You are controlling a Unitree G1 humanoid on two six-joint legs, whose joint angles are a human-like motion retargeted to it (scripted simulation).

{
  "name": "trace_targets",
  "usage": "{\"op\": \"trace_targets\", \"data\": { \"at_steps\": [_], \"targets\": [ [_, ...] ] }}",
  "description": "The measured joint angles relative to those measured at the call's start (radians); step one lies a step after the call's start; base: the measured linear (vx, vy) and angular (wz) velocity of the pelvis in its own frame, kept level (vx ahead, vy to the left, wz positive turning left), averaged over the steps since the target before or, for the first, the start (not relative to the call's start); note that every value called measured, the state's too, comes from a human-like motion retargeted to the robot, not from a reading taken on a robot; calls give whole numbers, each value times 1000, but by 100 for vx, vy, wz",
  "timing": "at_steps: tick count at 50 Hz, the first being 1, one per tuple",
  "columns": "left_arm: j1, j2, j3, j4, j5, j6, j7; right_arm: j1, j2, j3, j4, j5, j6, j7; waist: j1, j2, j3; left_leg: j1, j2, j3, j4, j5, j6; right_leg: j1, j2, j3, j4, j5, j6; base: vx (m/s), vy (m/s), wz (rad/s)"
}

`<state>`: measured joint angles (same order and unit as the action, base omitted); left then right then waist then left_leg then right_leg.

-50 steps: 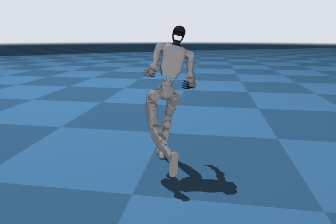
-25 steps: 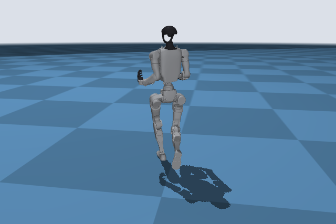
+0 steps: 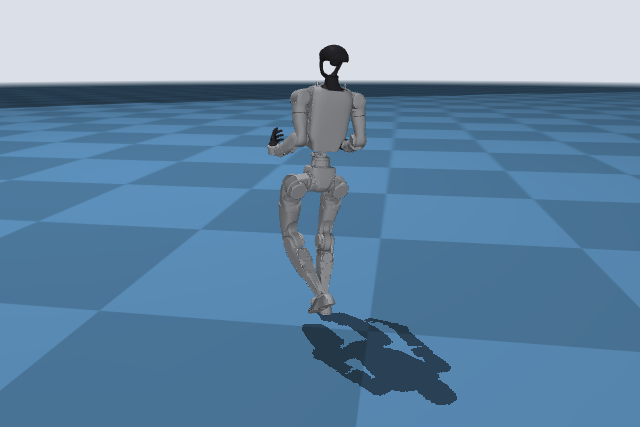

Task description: Walk run

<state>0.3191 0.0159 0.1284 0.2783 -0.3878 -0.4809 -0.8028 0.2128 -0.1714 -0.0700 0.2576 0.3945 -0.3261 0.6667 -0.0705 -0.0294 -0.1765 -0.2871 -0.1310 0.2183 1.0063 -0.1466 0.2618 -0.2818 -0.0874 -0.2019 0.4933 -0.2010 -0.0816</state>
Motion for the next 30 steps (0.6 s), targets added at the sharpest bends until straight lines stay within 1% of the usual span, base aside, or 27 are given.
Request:
{"op": "trace_targets", "data": {
  "at_steps": [1,2,3,4,5,7,8,10,11,12,13,14,15,16,17,18,19,20,21,22,23,24,25,27,28,30],
  "targets": [
    [34,-36,-1,3,8,-8,13,-16,-2,7,-1,-29,-24,-28,-6,15,13,-43,-34,-12,-108,-3,-1,46,-9,-26,-47,47,41,101,4,59],
    [66,-65,4,6,17,-16,28,-32,0,14,-1,-49,-42,-51,-9,29,26,-79,-64,-34,-223,-2,-15,94,-8,-52,-97,97,76,104,-3,125],
    [94,-82,20,11,31,-22,44,-46,9,19,2,-52,-45,-61,-5,38,37,-101,-88,-73,-354,5,-53,147,13,-78,-152,152,100,119,-29,88],
    [117,-93,37,15,42,-25,60,-60,18,28,4,-42,-42,-60,10,44,50,-109,-95,-92,-492,24,-88,202,49,-92,-202,207,112,121,-48,44],
    [137,-100,54,21,52,-28,77,-74,28,40,6,-26,-36,-53,31,49,63,-111,-93,-100,-634,49,-123,257,91,-100,-251,260,118,113,-54,16],
    [155,-93,83,20,55,-28,103,-105,39,60,4,20,-18,-13,63,57,102,-97,-59,-41,-852,152,-172,375,152,-165,-320,353,138,112,-61,6],
    [160,-85,97,14,50,-25,113,-124,38,69,0,42,-10,8,81,54,120,-95,-56,-19,-921,209,-200,427,164,-205,-337,395,162,111,-63,8],
    [165,-57,116,-3,42,-24,128,-166,29,86,-8,79,-3,43,100,50,141,-80,-51,18,-998,234,-246,499,196,-235,-325,484,229,112,-61,19],
    [163,-40,124,-14,41,-26,135,-194,18,100,-9,95,1,60,114,53,150,-69,-23,75,-988,289,-225,518,216,-215,-288,530,272,109,-67,-3],
    [157,-22,133,-24,42,-29,143,-226,6,114,-10,111,5,79,129,47,158,-63,3,106,-968,315,-169,529,225,-202,-243,576,303,115,-96,-52],
    [141,-3,141,-32,44,-31,153,-265,-7,128,-9,125,11,102,150,25,162,-69,25,83,-925,281,-42,523,214,-201,-182,623,308,124,-122,-10],
    [125,14,137,-32,49,-35,167,-287,-15,133,-6,128,17,131,131,13,157,-75,6,21,-849,223,0,486,235,-188,-92,663,298,126,-134,77],
    [110,31,128,-29,53,-40,182,-301,-19,135,-3,125,23,163,93,8,148,-81,-33,-60,-755,154,0,432,273,-169,13,700,280,160,-68,137],
    [79,28,116,13,55,-42,192,-271,-9,119,26,101,29,218,93,24,108,-103,-35,-119,-668,105,0,367,309,-117,128,688,261,184,-11,128],
    [41,13,130,54,59,-37,186,-246,5,115,58,76,42,262,77,48,69,-124,-26,-153,-595,65,0,294,323,-78,244,648,249,182,43,87],
    [-12,-26,192,94,72,-20,150,-233,25,136,97,50,68,284,28,87,31,-142,5,-139,-551,45,0,206,293,-65,363,552,248,139,38,38],
    [-57,-78,208,110,88,-7,151,-219,37,157,129,32,75,269,40,111,11,-123,22,-114,-559,38,0,158,255,-48,410,488,204,108,34,-43],
    [-98,-137,200,114,107,2,170,-206,44,178,157,18,74,236,82,125,-2,-87,32,-85,-594,38,0,131,213,-27,423,440,139,89,31,-23],
    [-132,-182,155,96,83,-20,236,-182,29,178,163,5,55,215,82,143,2,-36,17,-109,-654,69,0,103,167,-63,412,378,58,73,31,87],
    [-162,-217,109,80,51,-41,298,-155,15,171,166,-12,38,195,65,166,10,11,-1,-151,-710,107,0,73,118,-108,399,312,-6,61,28,288],
    [-186,-232,58,66,1,-57,351,-123,7,152,163,-37,24,178,15,197,22,47,-26,-231,-759,161,0,39,63,-171,384,238,-36,65,24,329],
    [-204,-236,14,57,-40,-59,379,-87,8,132,159,-52,18,165,-7,218,34,80,-36,-256,-796,207,0,15,32,-192,339,193,-53,67,21,313],
    [-220,-234,-28,50,-77,-55,394,-49,12,113,155,-61,15,155,-16,235,44,112,-38,-255,-828,250,0,-4,14,-192,278,163,-62,64,14,257],
    [-249,-192,-109,35,-111,-16,334,27,40,81,138,-46,25,134,-49,240,62,176,-65,-292,-876,309,0,-48,30,-125,132,153,-51,58,1,270],
    [-262,-164,-145,27,-112,1,294,60,58,69,130,-29,36,129,-72,237,72,205,-78,-318,-889,330,0,-70,44,-65,57,165,-29,59,-14,296],
    [-285,-92,-211,13,-102,24,225,110,95,50,110,10,61,122,-122,226,84,252,-99,-395,-900,352,0,-96,45,25,-93,174,66,69,-34,305]
  ]
}}
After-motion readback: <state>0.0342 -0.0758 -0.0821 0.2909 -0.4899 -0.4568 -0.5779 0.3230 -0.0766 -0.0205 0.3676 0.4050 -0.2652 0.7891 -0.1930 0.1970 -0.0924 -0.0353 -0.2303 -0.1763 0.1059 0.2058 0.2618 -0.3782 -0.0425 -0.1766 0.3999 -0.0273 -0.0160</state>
